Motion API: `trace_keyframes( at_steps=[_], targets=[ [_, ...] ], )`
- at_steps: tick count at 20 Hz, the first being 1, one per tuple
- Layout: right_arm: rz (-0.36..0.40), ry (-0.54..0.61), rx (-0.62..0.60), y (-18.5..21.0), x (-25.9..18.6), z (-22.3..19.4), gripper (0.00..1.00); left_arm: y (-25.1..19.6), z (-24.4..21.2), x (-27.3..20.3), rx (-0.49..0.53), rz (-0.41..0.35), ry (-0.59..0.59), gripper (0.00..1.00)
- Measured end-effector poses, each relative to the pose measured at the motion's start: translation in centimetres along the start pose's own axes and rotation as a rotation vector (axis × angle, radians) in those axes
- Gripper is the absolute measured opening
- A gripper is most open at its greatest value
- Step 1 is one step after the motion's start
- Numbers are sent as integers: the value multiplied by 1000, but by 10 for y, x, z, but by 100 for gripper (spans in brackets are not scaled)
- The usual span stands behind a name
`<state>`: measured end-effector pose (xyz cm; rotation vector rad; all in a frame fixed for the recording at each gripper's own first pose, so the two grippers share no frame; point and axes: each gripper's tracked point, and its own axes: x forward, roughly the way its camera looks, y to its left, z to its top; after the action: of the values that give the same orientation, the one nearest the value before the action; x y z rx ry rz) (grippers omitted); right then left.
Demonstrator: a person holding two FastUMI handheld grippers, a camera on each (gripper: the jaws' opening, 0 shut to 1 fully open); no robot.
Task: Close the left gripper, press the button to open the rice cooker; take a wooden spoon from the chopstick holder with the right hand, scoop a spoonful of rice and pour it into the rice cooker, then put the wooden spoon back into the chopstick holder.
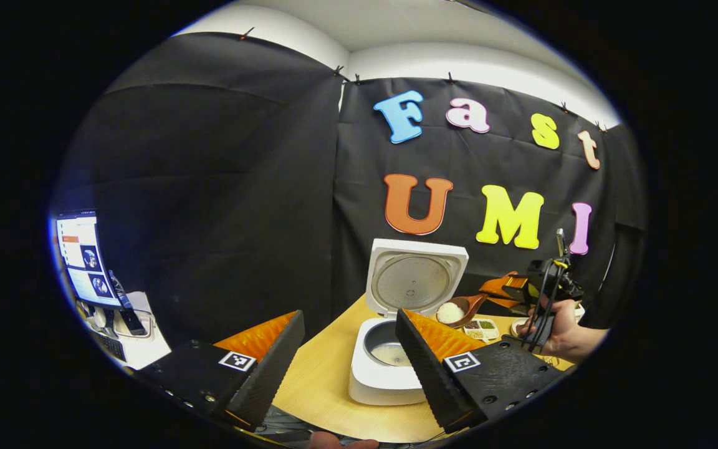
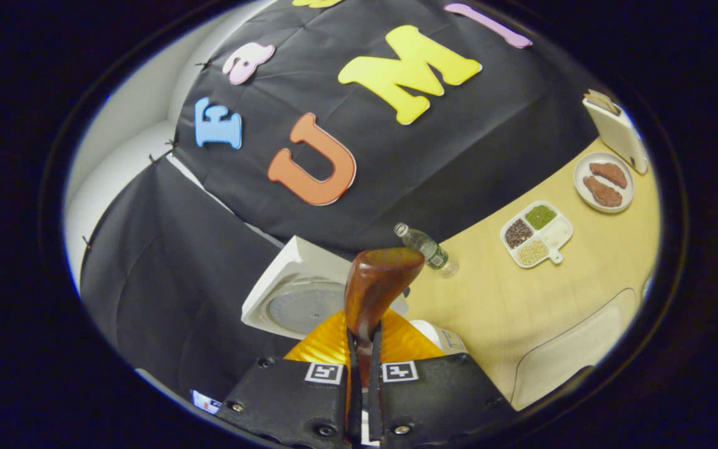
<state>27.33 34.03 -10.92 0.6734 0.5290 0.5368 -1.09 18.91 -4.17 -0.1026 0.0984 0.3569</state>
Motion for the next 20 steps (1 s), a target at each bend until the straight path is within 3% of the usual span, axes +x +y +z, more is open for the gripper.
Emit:
trace_keyframes(
  at_steps=[11, 20],
  targets=[
    [-88, -5, -368, 23, 24, -15, 9, 35, -10, 7, -77, 56, 19, 94],
    [-47, -57, -725, 62, 23, -11, 10, 22, -3, 5, -69, 20, 2, 95]
  ],
)
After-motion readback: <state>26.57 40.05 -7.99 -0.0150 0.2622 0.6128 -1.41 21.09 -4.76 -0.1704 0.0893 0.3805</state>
